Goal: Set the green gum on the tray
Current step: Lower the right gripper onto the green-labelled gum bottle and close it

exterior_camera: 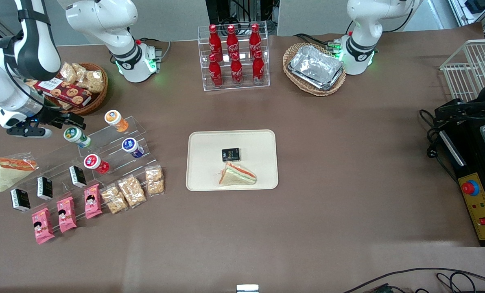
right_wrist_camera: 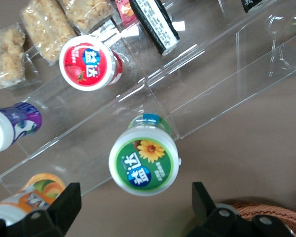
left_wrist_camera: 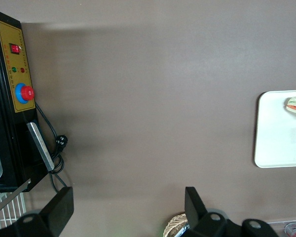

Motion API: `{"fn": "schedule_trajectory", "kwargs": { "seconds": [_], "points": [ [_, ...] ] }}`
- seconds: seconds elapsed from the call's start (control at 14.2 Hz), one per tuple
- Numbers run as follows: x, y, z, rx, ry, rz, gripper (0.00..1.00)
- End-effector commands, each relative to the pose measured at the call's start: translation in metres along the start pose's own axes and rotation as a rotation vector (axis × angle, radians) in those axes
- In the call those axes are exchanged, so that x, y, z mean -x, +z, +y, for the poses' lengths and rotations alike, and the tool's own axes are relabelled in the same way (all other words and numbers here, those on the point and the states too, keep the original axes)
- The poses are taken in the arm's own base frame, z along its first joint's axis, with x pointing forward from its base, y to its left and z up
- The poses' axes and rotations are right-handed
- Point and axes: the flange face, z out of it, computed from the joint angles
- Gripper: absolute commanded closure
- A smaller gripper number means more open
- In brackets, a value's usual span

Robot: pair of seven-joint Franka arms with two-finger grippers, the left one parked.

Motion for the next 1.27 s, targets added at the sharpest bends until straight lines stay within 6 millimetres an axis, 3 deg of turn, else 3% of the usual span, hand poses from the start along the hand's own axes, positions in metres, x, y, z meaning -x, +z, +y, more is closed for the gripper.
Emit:
{"fn": "schedule_trajectory", "kwargs": {
  "seconds": [0.0, 0.7, 1.05, 1.2],
  "points": [
    [0.002, 0.017, 0.009, 0.023, 0.006, 0.017, 0.00],
    [-0.014, 0.031, 0.010, 0.044, 0.006, 0.063, 0.03],
    [-0.020, 0.024, 0.009, 0.048, 0.001, 0.071, 0.48],
    [-0.025, 0.015, 0.010, 0.049, 0.000, 0.080, 0.48]
  ]
}}
